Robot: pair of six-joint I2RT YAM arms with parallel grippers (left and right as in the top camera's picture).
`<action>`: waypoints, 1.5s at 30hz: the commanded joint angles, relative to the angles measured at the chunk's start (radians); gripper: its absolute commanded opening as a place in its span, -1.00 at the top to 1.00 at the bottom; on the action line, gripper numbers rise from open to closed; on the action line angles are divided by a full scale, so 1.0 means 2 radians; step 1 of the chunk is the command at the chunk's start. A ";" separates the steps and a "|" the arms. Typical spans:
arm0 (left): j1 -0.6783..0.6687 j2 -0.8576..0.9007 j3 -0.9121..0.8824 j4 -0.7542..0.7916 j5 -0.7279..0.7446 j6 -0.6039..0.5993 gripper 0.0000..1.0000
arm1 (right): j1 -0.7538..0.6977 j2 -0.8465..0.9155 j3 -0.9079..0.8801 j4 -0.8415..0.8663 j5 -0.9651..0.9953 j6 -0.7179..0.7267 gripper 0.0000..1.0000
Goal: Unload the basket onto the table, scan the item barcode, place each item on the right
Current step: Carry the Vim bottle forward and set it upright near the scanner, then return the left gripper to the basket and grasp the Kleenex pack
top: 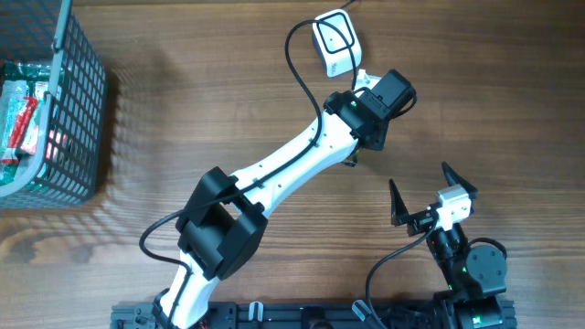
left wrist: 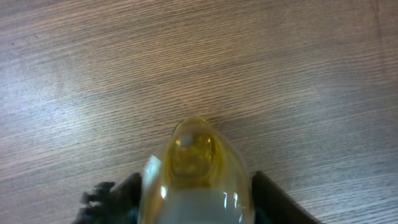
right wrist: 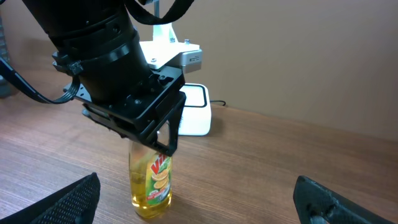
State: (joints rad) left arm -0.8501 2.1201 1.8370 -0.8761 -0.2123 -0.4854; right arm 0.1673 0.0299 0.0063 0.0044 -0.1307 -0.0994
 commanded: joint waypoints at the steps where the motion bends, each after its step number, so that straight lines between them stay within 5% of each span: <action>1: -0.003 0.001 0.000 0.003 0.001 -0.002 -0.60 | -0.002 0.000 -0.001 0.002 -0.001 -0.003 -0.99; 3: -0.003 0.001 0.000 0.003 0.001 0.000 -0.82 | -0.002 0.000 -0.001 0.002 -0.001 -0.003 -0.99; 12: 0.000 -0.051 0.020 0.044 -0.050 0.045 -0.97 | -0.002 0.000 -0.001 0.002 -0.001 -0.003 -0.99; 21: 0.069 -0.162 0.030 0.067 -0.095 0.058 -0.92 | -0.002 0.000 -0.001 0.002 -0.001 -0.003 -0.99; 39: 0.475 -0.264 0.030 -0.089 -0.095 0.055 -1.00 | -0.002 0.000 -0.001 0.002 -0.001 -0.003 -0.99; 45: 0.588 -0.263 0.030 -0.124 -0.087 0.004 -1.00 | -0.002 0.000 -0.001 0.002 -0.001 -0.003 -0.98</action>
State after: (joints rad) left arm 0.2302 1.6100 1.8870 -1.1027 -0.3946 -0.4080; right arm 0.1673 0.0299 0.0063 0.0044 -0.1307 -0.0994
